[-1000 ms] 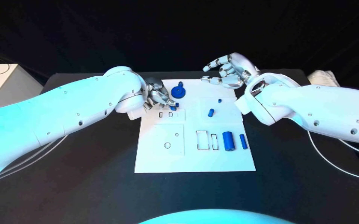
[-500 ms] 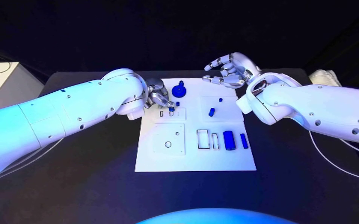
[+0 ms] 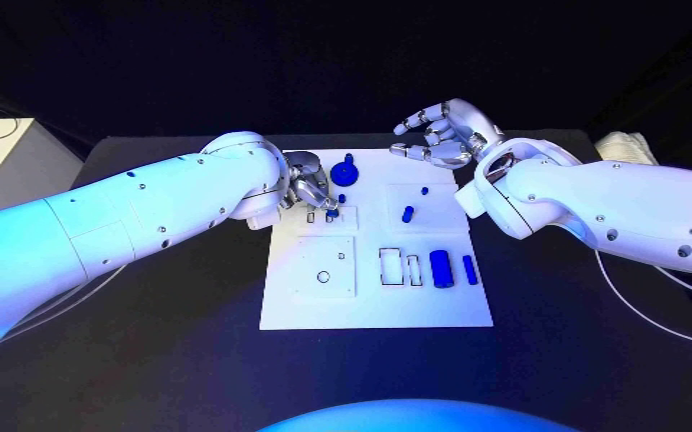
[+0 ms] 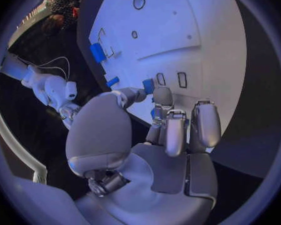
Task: Assemble the parts on the task board
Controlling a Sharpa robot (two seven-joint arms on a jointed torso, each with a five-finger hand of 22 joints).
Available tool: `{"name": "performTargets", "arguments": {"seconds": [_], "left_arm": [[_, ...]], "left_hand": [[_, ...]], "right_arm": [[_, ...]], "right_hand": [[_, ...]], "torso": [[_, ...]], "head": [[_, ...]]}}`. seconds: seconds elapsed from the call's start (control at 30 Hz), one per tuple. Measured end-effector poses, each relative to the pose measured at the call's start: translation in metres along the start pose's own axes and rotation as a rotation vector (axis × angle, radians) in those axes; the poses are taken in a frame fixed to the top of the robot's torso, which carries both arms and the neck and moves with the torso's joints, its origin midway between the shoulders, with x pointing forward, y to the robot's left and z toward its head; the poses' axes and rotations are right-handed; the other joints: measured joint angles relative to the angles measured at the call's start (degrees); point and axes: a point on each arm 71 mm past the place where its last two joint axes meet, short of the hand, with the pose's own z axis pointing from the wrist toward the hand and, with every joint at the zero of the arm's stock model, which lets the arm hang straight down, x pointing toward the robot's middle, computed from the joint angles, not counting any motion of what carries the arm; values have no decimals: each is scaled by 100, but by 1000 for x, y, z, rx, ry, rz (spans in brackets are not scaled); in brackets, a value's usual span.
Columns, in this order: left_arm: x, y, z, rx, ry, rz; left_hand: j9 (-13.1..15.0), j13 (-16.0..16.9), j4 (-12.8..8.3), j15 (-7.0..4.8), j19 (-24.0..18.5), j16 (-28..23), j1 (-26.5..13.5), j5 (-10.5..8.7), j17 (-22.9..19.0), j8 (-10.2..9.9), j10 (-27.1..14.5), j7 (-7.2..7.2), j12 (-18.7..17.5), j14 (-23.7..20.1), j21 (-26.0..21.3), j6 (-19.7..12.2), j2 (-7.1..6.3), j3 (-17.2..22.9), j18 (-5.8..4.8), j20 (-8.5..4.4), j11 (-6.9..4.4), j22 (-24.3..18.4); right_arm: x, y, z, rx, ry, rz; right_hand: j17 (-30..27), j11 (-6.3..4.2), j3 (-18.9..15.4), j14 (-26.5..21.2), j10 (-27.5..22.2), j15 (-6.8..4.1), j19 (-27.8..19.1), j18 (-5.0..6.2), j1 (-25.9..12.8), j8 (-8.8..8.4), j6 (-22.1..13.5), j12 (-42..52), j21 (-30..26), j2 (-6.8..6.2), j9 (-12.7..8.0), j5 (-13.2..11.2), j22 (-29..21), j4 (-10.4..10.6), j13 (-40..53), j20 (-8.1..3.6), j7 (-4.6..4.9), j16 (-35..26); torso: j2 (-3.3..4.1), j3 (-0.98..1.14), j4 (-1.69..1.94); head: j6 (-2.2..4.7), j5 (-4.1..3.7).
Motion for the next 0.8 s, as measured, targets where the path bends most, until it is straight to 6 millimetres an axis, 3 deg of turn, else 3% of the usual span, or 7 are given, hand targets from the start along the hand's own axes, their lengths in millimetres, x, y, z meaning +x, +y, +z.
{"name": "performTargets", "arguments": {"seconds": [0.8], "left_arm": [[1,7,1,-30,48,21]], "left_hand": [[-4,-8,0,0,0,0,31,-46,0,-31,-10,10,-20,0,0,-10,31,0,0,0,10,-11]], "right_arm": [[0,0,0,1,0,0]], "right_hand": [[-1,0,0,0,0,0,0,0,0,0,0,0,0,0,0,0,-2,0,0,0,0,0]], "torso": [[-6,2,6]], "head": [[-34,2]]}}
